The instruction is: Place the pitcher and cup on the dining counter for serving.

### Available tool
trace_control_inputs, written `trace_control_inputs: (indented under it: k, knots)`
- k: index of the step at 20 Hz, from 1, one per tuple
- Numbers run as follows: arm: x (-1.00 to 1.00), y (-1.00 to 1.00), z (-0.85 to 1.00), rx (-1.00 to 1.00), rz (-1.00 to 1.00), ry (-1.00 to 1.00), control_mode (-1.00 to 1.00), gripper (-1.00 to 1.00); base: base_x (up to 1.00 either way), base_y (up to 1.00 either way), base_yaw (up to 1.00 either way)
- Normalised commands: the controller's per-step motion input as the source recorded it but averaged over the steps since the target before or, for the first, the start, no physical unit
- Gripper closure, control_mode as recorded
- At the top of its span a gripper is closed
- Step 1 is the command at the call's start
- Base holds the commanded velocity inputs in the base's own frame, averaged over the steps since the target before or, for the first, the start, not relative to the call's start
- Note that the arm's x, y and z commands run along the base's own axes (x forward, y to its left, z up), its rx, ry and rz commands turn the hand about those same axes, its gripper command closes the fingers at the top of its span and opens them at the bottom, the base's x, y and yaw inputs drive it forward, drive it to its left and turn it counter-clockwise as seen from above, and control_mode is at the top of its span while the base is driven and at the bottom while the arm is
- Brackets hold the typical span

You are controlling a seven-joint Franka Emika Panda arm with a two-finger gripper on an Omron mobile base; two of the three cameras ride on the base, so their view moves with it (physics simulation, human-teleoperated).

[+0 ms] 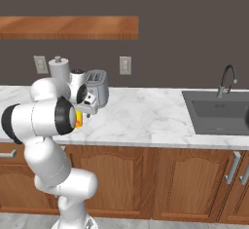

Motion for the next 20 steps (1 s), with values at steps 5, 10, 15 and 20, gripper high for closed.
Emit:
trace_control_inputs:
  k: [5,10,15,20]
  knots:
    - [0.04,0.00,0.11,0.00,0.00,0.00,-1.00,-1.00,0.00,0.00,0.00]
    - [0.20,0.00,0.04,0.00,0.00,0.00,-1.00,-1.00,0.00,0.00,0.00]
    - [0.40,0.00,0.00,-0.01,0.00,0.00,-1.00,-1.00,0.00,0.00,0.00]
    - [0.43,0.00,-0.06,0.00,0.00,0.00,-1.00,-1.00,0.00,0.00,0.00]
